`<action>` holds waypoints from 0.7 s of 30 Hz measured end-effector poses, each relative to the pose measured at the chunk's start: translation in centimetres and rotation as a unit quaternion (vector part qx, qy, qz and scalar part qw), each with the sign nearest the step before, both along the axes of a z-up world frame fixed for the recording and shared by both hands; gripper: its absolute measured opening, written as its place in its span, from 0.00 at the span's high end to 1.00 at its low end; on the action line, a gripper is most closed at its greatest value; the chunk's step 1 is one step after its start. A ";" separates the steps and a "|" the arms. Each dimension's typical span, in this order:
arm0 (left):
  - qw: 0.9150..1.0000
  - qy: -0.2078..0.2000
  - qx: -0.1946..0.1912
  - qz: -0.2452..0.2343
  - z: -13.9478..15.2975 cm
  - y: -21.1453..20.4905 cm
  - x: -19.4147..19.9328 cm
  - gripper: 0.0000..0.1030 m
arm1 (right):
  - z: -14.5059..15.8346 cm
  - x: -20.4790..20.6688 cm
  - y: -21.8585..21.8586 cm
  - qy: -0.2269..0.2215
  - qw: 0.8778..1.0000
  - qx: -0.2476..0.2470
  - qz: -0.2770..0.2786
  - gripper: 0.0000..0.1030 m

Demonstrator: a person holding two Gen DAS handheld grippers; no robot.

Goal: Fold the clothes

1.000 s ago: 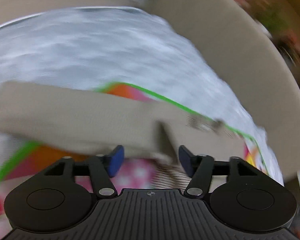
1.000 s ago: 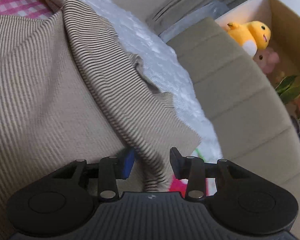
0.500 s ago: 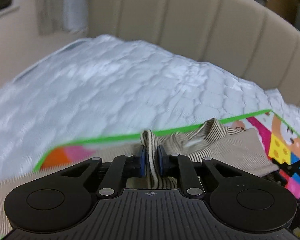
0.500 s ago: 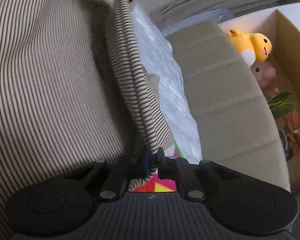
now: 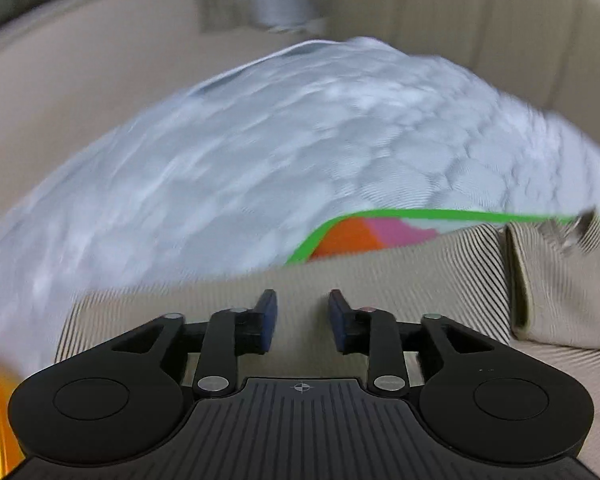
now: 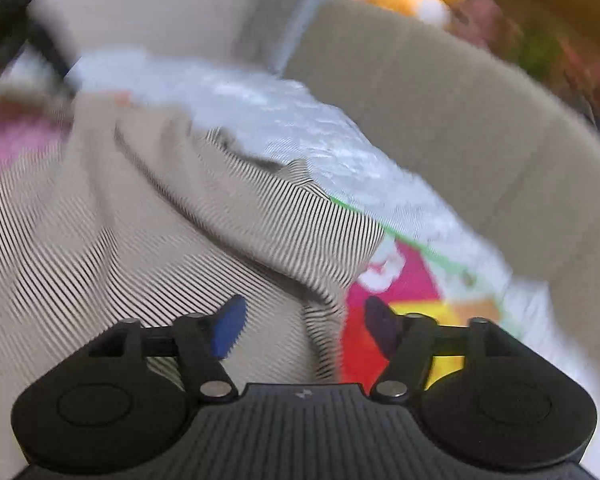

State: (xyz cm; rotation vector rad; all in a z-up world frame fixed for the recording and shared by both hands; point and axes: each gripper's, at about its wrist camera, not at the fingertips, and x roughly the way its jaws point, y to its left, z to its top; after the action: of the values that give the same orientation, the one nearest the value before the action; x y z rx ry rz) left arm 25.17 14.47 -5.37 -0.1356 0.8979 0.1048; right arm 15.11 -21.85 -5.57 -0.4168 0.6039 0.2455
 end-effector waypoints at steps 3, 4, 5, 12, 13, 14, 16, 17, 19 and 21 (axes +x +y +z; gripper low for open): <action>0.992 0.014 -0.113 0.050 0.1 3.4 -3.5 0.52 | 0.8 -0.8 -0.8 0.018 0.994 0.104 -0.033 0.33; 0.985 0.021 -0.156 0.068 -0.2 4.4 -4.6 0.52 | 0.9 -0.7 -0.7 0.018 0.992 0.119 -0.034 0.34; 0.977 0.024 -0.193 0.083 -0.4 4.8 -5.4 0.52 | 0.8 -0.4 -0.5 0.013 0.992 0.119 -0.034 0.43; 0.973 -0.041 -0.227 -0.029 1.1 -3.4 -3.9 0.52 | 1.8 4.7 -0.5 -0.002 0.988 0.136 -0.074 0.75; 0.971 -0.054 -0.224 -0.063 1.5 -5.3 -3.2 0.51 | 1.7 5.7 -0.2 -0.005 0.988 0.136 -0.075 0.75; 0.967 -0.059 -0.228 -0.091 1.6 -7.2 -2.3 0.51 | 1.5 6.9 0.0 -0.005 0.987 0.138 -0.076 0.74; 0.961 -0.061 -0.239 -0.123 1.0 -10.0 -0.5 0.51 | 0.7 9.2 -0.1 0.015 0.984 0.161 -0.076 0.74; 0.959 -0.058 -0.243 -0.132 0.5 -10.9 0.5 0.51 | 0.2 10.2 -0.2 0.028 0.981 0.174 -0.077 0.74; 0.958 -0.049 -0.246 -0.140 -0.9 -12.4 2.2 0.51 | -1.3 11.8 -0.5 0.049 0.979 0.175 -0.090 0.74; 0.969 -0.036 -0.215 -0.115 -2.3 -12.5 3.5 0.53 | -2.9 12.5 -1.0 0.039 0.984 0.127 -0.120 0.75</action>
State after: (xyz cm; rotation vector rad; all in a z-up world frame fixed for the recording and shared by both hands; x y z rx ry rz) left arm 28.64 2.02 -7.64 -0.4345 0.8483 -0.3113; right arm 27.64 -22.89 -8.43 -0.0874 0.6848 0.1062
